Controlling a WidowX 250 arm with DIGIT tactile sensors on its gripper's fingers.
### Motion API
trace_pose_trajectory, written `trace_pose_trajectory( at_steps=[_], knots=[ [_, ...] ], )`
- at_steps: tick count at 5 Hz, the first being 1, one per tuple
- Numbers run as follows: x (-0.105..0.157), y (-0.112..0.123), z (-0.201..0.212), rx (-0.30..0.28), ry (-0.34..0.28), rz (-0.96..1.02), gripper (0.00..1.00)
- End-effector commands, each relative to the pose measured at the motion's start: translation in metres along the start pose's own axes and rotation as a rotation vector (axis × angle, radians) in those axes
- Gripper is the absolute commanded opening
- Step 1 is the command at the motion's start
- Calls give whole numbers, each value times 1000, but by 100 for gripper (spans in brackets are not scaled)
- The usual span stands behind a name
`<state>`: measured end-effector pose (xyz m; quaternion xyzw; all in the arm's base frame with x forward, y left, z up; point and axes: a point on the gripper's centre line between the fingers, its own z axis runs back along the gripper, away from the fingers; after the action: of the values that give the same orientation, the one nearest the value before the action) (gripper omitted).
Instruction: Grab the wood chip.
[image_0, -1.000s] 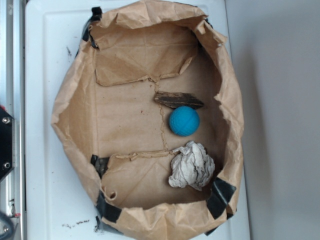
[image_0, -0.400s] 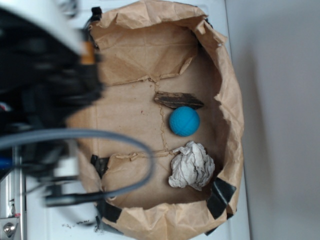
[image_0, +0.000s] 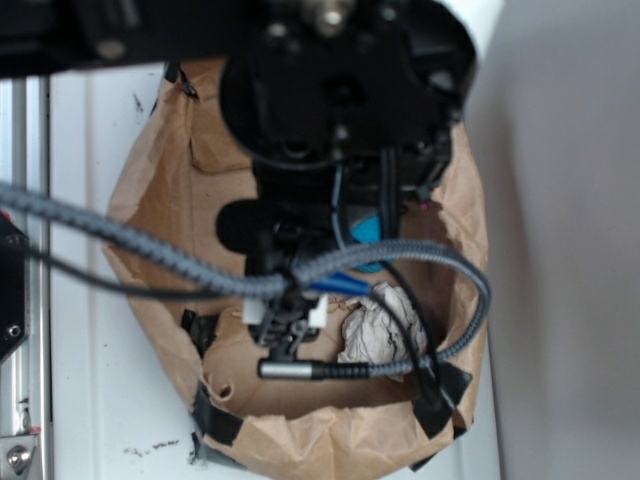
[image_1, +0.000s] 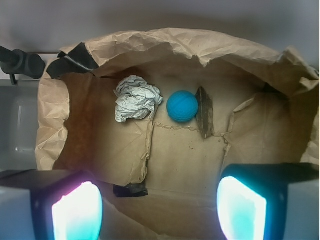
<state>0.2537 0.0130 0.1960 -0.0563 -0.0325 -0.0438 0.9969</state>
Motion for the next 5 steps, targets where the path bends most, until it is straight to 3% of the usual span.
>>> trace_pose_trajectory(
  at_steps=[1, 3, 5],
  knots=[
    [4, 6, 15, 13, -58, 30, 100],
    [1, 15, -61, 110, -42, -213, 100],
    [13, 39, -99, 115, 17, -246, 100]
  ],
)
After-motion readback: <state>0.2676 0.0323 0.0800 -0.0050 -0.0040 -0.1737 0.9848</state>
